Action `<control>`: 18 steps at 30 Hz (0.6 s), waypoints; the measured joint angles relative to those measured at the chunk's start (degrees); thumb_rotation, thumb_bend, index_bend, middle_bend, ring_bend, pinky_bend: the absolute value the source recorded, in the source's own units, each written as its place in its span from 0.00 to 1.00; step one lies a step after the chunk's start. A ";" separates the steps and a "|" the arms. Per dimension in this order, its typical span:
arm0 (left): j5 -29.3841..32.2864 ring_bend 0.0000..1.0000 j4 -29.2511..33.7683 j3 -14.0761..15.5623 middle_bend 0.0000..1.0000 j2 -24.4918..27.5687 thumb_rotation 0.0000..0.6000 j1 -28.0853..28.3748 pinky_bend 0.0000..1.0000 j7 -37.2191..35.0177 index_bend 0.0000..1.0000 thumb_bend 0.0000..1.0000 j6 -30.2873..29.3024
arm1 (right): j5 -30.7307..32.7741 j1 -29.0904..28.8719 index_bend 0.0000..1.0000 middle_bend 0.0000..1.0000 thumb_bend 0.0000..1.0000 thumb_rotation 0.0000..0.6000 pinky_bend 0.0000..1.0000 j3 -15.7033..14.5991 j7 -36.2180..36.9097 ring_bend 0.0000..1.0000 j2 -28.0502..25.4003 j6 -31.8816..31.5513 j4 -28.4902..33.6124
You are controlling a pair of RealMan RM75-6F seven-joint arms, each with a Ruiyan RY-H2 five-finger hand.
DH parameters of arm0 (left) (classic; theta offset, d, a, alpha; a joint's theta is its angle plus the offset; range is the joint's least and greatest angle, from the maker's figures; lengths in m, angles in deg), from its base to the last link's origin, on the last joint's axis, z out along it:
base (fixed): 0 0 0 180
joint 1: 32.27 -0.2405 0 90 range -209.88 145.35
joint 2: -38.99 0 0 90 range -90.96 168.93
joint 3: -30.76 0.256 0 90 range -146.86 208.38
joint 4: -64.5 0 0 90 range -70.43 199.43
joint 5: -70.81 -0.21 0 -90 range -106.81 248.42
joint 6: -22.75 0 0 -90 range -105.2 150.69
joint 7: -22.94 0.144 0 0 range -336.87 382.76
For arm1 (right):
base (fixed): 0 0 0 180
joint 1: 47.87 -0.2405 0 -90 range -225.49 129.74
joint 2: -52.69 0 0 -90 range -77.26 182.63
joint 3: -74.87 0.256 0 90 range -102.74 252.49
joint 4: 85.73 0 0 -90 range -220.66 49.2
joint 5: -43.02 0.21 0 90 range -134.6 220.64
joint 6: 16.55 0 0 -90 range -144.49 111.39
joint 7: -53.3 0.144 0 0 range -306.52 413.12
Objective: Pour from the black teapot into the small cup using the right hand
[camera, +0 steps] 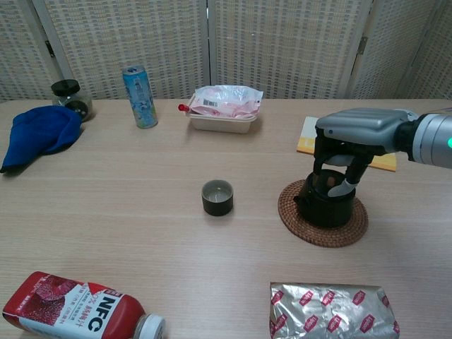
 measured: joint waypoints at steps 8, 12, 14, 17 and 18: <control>0.01 0.00 0.00 0.07 0.00 0.04 1.00 -0.06 0.00 0.03 0.00 0.13 -0.07 | 1.35 0.56 0.84 0.84 0.00 0.98 0.42 -0.25 -4.73 0.74 0.17 -0.44 0.99; -0.09 0.00 0.07 0.20 0.00 0.13 1.00 -0.15 0.00 0.01 0.00 0.13 -0.16 | 2.67 0.85 0.78 0.78 0.00 0.98 0.41 -0.44 -6.78 0.70 0.43 -0.19 1.16; -0.11 0.00 0.13 0.22 0.00 0.15 1.00 -0.19 0.00 0.04 0.00 0.13 -0.21 | 3.40 0.98 0.74 0.73 0.00 0.98 0.41 -0.44 -7.57 0.65 0.52 -0.02 1.32; -0.06 0.00 0.22 0.23 0.00 0.23 1.00 -0.27 0.00 0.03 0.00 0.13 -0.31 | 3.97 1.15 0.71 0.66 0.00 0.98 0.40 -0.07 -7.91 0.59 0.44 -0.27 1.87; -0.08 0.00 0.24 0.24 0.00 0.25 1.00 -0.29 0.00 0.04 0.00 0.13 -0.33 | 4.01 1.19 0.70 0.65 0.00 0.98 0.40 0.04 -8.00 0.58 0.37 -0.45 2.03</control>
